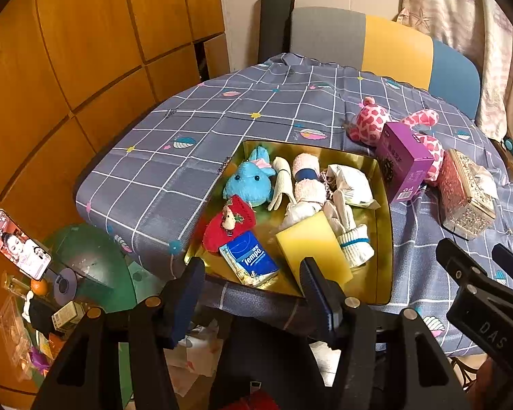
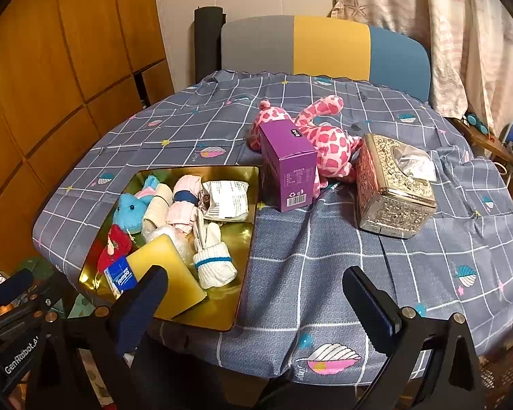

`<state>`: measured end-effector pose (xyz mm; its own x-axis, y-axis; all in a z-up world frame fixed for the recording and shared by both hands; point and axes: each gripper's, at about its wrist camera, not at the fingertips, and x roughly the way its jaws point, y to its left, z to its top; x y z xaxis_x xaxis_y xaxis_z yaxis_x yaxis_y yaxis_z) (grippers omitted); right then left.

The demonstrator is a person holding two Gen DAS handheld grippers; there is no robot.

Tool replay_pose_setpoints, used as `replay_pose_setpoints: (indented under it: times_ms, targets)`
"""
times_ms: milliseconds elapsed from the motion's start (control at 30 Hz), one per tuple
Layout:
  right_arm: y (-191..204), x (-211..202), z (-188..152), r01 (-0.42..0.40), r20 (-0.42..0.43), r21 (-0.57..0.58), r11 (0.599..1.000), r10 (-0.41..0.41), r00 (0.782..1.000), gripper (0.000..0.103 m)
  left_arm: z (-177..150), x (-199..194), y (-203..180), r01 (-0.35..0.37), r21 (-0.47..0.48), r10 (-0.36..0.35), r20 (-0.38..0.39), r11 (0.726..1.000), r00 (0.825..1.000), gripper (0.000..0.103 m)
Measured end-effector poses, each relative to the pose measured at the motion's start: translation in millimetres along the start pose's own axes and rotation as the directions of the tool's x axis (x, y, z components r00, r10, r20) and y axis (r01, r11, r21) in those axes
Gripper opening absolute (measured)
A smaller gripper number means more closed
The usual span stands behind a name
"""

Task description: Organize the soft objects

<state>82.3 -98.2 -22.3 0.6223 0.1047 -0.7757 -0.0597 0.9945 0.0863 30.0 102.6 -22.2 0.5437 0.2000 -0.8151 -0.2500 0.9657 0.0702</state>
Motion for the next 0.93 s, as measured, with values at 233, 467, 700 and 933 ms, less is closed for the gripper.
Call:
replay_pose_setpoints:
  times_ms: [233,467,700,933]
  targets:
    - [-0.7,2.0,-0.7,-0.003,-0.006,0.001,1.000,0.003,1.000,0.103,-0.5,2.7,-1.5,0.005,0.005,-0.005,-0.007,1.000,1.000,0.059]
    - [-0.6,3.2,-0.7,-0.005,-0.008,0.000,1.000,0.005,1.000,0.103,-0.3,3.3,-2.9,0.006,0.008,-0.006,-0.007,1.000,1.000,0.059]
    - [-1.5,4.5,-1.0,-0.006,-0.008,0.005,1.000,0.006,1.000,0.103,0.2,4.9,-5.5,0.014,0.016,-0.013,-0.015,1.000,1.000,0.059]
    - [-5.6,7.9,-1.9,-0.011,-0.021,0.016,1.000,0.011,1.000,0.103,-0.6,12.1,-6.8,0.017,0.017,-0.017,-0.036,1.000,0.999,0.059]
